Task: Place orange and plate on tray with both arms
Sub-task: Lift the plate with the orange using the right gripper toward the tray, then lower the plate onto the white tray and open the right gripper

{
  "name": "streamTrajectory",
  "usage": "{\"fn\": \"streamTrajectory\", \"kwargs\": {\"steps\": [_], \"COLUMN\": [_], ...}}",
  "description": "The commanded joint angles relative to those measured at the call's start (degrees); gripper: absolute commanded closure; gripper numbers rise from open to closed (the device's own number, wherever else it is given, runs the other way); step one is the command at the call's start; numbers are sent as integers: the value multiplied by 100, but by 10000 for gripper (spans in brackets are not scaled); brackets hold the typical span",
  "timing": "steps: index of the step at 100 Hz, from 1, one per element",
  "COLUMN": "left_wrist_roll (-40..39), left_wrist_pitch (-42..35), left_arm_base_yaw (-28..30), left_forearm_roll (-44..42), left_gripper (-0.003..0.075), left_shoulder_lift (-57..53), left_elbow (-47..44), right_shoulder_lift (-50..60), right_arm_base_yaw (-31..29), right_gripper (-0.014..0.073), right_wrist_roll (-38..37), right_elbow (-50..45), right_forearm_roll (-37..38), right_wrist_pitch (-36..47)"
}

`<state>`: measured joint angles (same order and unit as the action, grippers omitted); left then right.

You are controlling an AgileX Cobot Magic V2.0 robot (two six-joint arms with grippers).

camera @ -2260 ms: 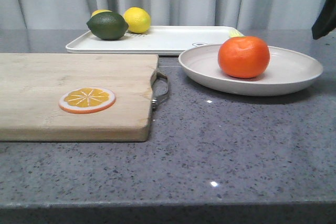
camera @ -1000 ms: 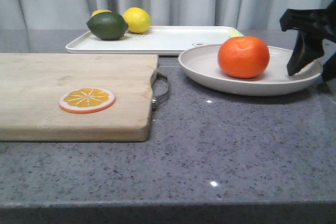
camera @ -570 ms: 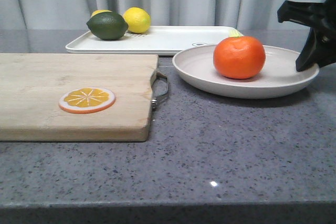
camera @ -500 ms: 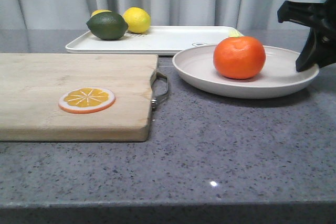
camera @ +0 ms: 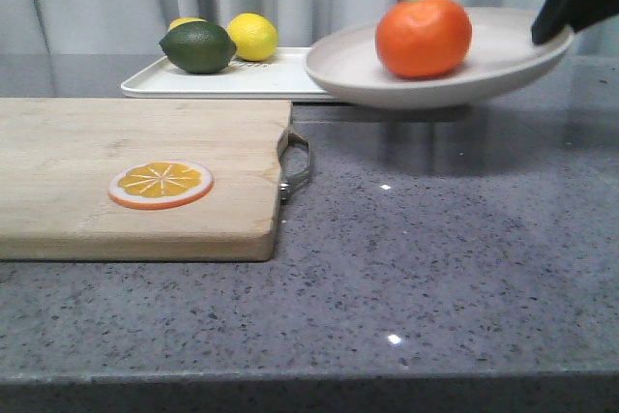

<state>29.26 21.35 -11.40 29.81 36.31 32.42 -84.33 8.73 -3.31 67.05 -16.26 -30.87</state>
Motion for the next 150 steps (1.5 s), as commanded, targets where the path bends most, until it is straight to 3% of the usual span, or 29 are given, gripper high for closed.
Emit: {"fn": "streamTrajectory", "kwargs": {"steps": [1,34,53,96,119,150], "left_wrist_roll": [-49,-49,-49,-49,-49,-49], "left_wrist_pitch": [-340,-340,-340,-340,-340,-340], "left_arm_base_yaw": [13,13,13,13,13,13], "left_forearm_roll": [76,76,76,76,76,76], "left_gripper": [80,80,80,80,80,80], "left_shoulder_lift": [1,1,1,1,1,1], "left_elbow": [149,149,149,149,149,149], "right_shoulder_lift": [70,-1347,-2256,-4087,-4634,-4654], "right_arm_base_yaw": [-17,-17,-9,-9,-22,-23], "right_gripper": [694,694,694,694,694,694], "right_wrist_roll": [36,36,41,456,456,692], "right_elbow": [630,2360,3376,5655,6221,6297], "right_forearm_roll": [-32,-51,-440,-1071,-1126,-1150], "right_wrist_pitch": [349,361,230,-974,-1341,-1498]}}
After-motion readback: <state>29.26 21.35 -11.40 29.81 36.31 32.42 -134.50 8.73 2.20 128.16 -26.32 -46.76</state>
